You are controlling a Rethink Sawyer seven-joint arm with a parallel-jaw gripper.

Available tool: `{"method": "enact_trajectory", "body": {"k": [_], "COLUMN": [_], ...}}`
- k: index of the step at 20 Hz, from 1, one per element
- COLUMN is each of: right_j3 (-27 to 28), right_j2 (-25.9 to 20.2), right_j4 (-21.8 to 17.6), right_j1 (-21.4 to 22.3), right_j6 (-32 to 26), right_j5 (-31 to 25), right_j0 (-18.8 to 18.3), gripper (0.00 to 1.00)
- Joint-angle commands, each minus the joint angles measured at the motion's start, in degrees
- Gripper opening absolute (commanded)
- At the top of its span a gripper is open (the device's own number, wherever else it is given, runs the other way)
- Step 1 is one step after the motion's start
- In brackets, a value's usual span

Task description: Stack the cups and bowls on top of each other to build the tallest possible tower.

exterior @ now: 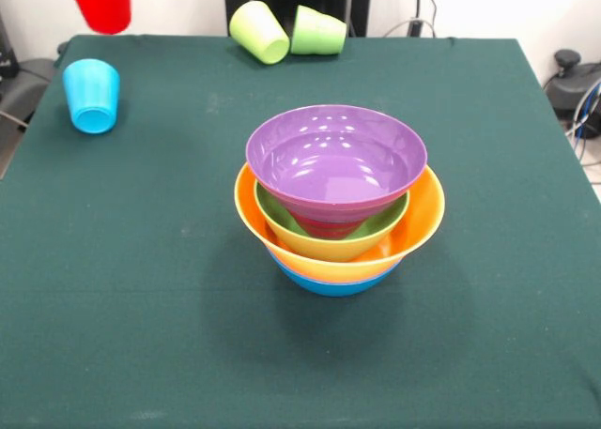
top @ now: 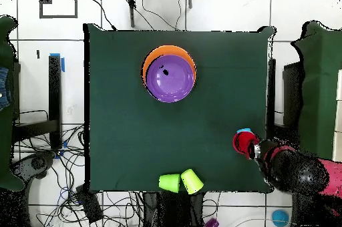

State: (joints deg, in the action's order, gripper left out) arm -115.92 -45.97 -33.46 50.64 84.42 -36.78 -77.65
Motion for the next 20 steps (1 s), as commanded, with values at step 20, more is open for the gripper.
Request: {"method": "enact_trajectory", "body": {"k": [20], "right_j3": [-14.3], "right_j2": [9.7], "right_j4": [0.7], "right_j1": [7.8], "right_j6": [24.1], "right_j5": [20.3], "right_j0": [24.3], "gripper": [0.0]}}
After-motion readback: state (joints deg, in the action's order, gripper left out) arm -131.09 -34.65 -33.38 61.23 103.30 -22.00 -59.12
